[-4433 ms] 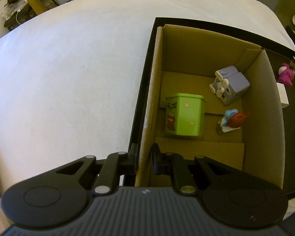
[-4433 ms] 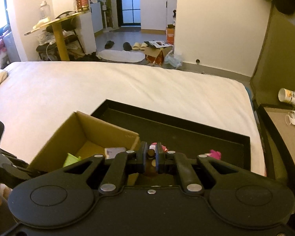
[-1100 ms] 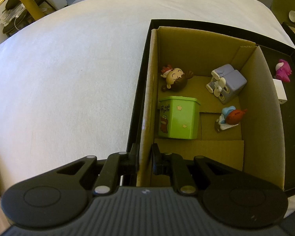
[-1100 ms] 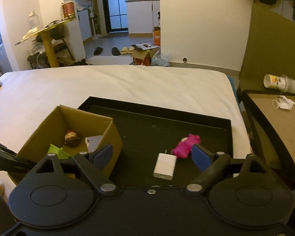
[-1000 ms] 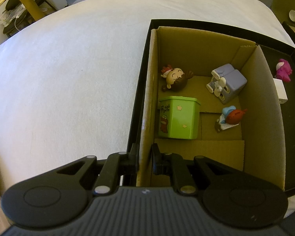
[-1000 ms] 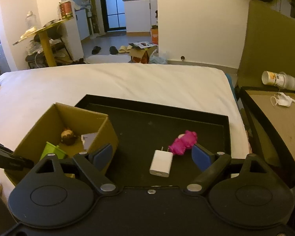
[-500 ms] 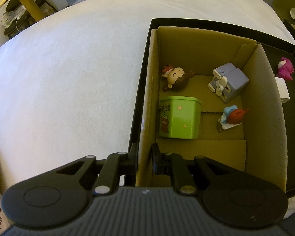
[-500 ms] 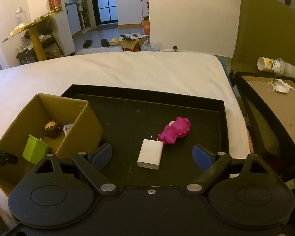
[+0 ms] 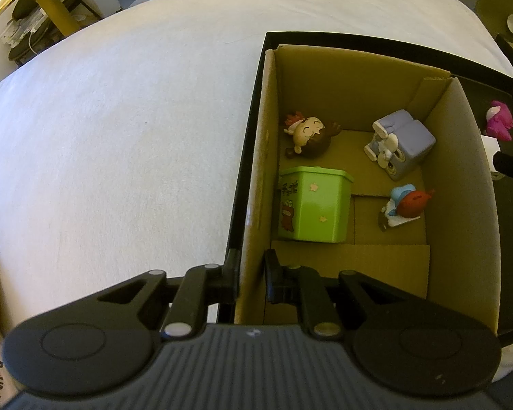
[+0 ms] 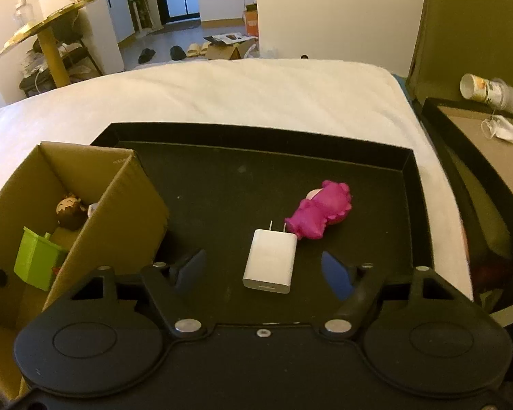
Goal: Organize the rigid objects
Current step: 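Lower the right gripper onto the white charger and close on it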
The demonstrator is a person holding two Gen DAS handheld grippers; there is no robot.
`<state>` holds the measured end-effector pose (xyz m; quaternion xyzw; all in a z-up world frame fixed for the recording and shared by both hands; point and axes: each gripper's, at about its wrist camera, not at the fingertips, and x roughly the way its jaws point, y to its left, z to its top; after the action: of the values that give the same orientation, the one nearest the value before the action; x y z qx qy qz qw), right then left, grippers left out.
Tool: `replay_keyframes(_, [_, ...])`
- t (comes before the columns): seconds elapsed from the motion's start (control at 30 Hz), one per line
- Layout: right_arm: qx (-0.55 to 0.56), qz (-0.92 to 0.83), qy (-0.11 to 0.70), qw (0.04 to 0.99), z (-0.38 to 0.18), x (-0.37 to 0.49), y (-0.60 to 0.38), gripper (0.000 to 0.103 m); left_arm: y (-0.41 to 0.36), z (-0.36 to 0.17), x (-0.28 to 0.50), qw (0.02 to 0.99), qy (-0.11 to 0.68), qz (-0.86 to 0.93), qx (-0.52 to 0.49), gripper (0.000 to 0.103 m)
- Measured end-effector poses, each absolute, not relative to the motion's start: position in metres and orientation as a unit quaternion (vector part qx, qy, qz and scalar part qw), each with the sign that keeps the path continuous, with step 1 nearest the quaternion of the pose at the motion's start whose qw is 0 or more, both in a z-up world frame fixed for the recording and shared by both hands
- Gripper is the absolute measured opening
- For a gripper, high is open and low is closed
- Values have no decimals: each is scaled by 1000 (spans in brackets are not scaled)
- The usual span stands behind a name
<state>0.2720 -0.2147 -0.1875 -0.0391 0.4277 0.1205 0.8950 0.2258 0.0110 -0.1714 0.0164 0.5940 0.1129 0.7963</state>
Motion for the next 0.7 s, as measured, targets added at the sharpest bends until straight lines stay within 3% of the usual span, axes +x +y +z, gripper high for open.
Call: replay_keyframes(0.7, [-72,113,465,875,-210,290,-197,56,10,-171,226,796,594,114,17,14])
